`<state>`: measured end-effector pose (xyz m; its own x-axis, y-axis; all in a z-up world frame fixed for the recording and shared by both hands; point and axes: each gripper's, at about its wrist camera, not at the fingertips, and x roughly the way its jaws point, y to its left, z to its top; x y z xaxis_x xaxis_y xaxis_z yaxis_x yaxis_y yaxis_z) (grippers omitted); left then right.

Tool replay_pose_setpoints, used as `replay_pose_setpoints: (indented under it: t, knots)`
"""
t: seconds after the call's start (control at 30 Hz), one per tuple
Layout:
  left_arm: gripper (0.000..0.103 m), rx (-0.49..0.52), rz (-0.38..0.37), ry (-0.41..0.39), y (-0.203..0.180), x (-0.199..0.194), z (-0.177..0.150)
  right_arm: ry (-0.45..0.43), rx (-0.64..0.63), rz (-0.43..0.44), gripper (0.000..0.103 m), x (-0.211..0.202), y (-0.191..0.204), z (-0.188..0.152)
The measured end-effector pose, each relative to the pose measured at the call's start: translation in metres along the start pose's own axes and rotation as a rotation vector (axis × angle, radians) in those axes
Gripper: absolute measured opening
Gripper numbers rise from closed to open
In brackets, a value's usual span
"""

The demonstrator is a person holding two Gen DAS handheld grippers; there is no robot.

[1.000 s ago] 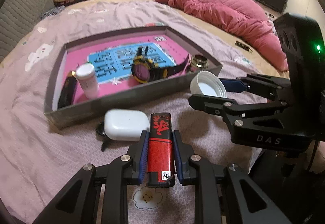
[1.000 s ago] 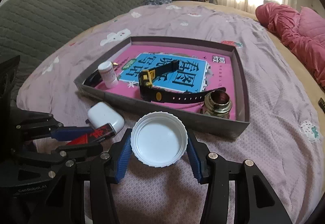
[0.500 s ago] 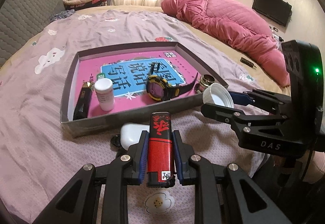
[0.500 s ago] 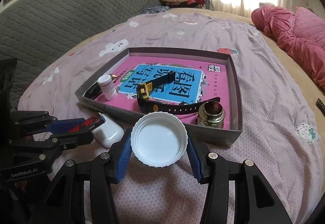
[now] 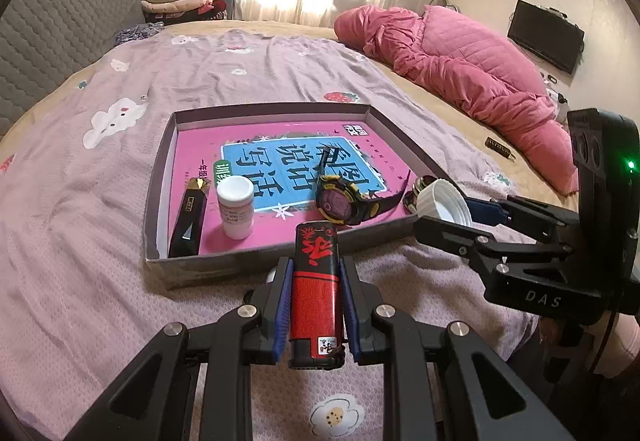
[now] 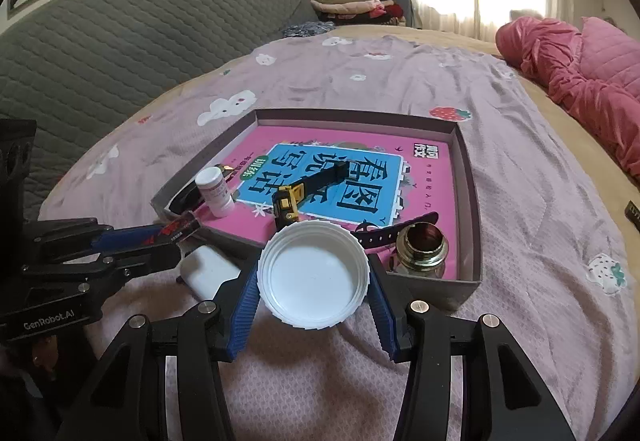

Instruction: Organize rigid objects

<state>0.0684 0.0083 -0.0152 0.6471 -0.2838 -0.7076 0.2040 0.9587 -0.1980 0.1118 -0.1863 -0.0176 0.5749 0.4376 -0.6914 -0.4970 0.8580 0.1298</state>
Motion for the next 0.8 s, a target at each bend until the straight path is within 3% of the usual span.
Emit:
replay_pose_setpoints:
  t: [0.8]
  knots:
    - [0.023, -0.042, -0.009, -0.006, 0.014, 0.029, 0.021, -0.039, 0.066, -0.012, 0.052, 0.003, -0.018, 0.018]
